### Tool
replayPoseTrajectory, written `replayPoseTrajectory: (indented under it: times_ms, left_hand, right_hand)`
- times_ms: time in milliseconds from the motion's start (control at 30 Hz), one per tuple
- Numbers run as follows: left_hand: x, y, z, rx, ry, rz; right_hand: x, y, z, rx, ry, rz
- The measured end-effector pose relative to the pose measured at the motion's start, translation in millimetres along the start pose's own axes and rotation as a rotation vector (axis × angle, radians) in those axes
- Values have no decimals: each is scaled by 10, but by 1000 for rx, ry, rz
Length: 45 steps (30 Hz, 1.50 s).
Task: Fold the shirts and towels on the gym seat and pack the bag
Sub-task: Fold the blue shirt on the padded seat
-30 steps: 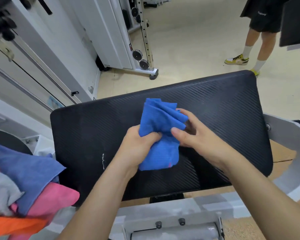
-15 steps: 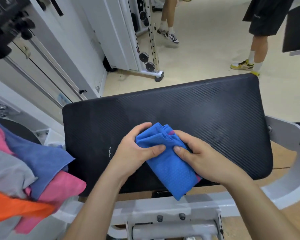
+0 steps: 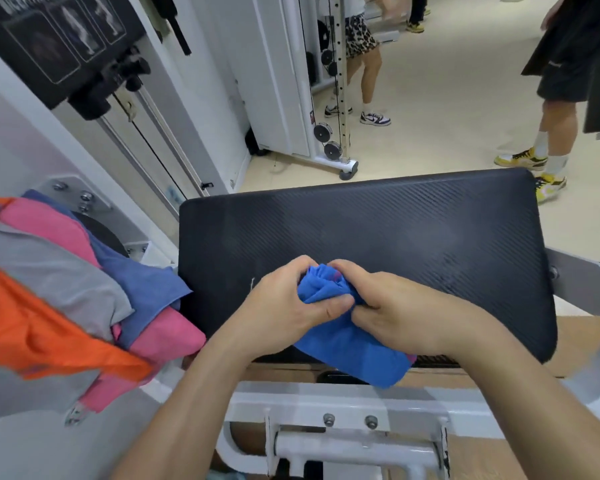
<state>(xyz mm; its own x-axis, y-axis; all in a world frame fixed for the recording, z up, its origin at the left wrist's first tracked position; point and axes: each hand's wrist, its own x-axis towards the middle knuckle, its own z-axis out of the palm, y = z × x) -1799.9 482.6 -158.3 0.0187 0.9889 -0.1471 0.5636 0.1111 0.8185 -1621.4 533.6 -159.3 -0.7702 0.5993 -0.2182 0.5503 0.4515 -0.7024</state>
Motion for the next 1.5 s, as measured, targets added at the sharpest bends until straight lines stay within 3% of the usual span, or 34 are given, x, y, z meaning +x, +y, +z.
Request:
replayPoseTrajectory:
  times_ms: [200, 267, 367, 467, 567, 800, 933, 1033, 1133, 1267, 1333, 1400, 1500]
  left_hand:
    - [-389, -147, -80, -260, 470, 19]
    - [-547, -211, -124, -326, 551, -33]
    - [-797, -305, -241, -357, 559, -157]
    - [-1067, -483, -390, -478, 447, -275]
    - [-1348, -610, -486, -374, 429, -248]
    - [-2056, -976, -728, 41, 825, -72]
    - [-2647, -1327, -952, 146, 801, -58]
    - [-3135, -1728, -1103, 107, 795, -163]
    - [-3608, -2231, -1193, -181, 920, -305]
    - [-4187, -2953, -1145, -465, 1104, -497]
    - [-4489, -3323, -1100, -558, 1215, -626]
    - [-4775, -3723, -1008, -573, 1264, -765]
    - [-5063, -4330, -687, -435, 1106, -981]
  right_hand:
    - [118, -293, 166, 22, 34, -99]
    - [200, -391, 251, 10, 11, -133]
    - [327, -553, 399, -103, 8, -191]
    - [431, -747, 565, -125, -59, -279]
    - [516, -995, 725, -128, -183, -339]
    - [766, -1641, 1339, -83, -223, -422]
    - [853, -2019, 1886, -139, -341, -515]
    - [890, -2322, 2455, -86, -321, -563]
    - [921, -2572, 3144, 40, -361, -498]
    - [1030, -2810, 3909, 151, -625, -381]
    - [1108, -2877, 4191, 89, -703, -353]
    - [1232, -2881, 4447, 86, -635, -292]
    - [1512, -2730, 4872, 11, -434, -174]
